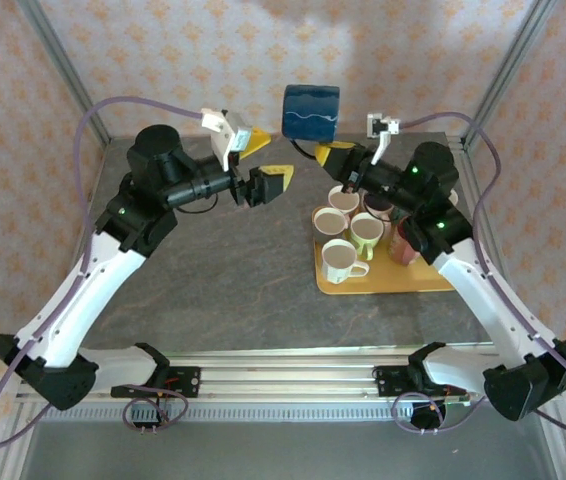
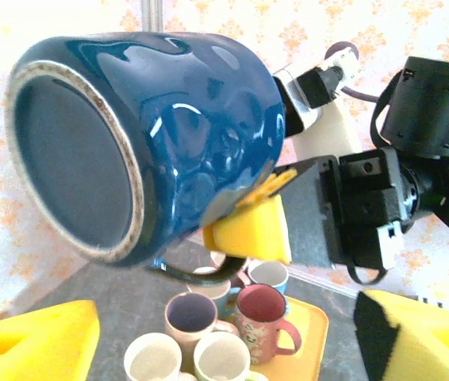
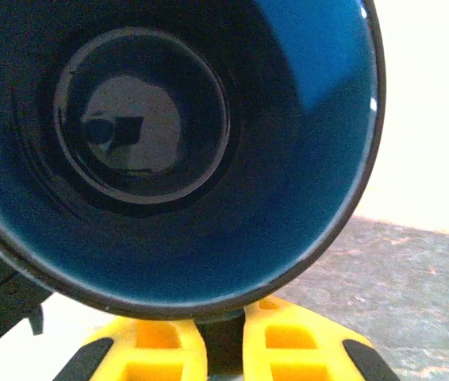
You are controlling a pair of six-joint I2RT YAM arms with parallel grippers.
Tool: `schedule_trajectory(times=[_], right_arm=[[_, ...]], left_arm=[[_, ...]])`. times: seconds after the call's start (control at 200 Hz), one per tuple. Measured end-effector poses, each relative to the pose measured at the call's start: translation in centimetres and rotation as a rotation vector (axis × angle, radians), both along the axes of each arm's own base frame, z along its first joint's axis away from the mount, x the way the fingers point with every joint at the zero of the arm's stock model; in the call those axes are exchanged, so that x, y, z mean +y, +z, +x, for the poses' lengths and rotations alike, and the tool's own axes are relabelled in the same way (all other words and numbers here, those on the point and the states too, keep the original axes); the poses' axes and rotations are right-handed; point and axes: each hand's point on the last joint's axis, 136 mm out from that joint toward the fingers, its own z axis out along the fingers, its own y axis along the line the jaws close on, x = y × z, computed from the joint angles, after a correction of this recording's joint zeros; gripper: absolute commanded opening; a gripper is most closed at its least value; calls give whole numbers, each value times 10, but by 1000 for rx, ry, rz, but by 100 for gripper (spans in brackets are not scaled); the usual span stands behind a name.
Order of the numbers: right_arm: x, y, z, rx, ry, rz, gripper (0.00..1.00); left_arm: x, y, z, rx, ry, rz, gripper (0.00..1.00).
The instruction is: Turn the mug right side up
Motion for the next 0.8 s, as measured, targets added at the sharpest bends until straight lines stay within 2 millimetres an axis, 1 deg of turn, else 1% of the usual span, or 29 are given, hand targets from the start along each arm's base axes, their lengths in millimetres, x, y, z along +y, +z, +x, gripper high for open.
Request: schedule_trajectory(times=[0.09, 0.185, 0.285, 0.44, 0.555, 0.641, 0.801], right_arm=[[-11, -9, -2, 16, -36, -38, 0], [-23, -20, -7, 38, -70, -82, 0], [-36, -34, -15, 61, -106, -144, 0], [-56, -53, -32, 75, -156, -250, 0], [-70, -71, -43, 90, -194, -350, 0], [-81, -88, -48, 108, -217, -438, 0], [-98, -120, -54, 155, -247, -593, 0]], left_arm=[[6, -8, -9, -7, 1, 24, 96], [9, -25, -13, 8, 6, 54, 100], [10, -45, -10, 42, 22, 91, 100], [14, -66, -3, 109, 62, 146, 100], [16, -78, 1, 155, 81, 177, 100], [17, -84, 3, 168, 96, 188, 100], [24, -96, 0, 180, 119, 202, 100]])
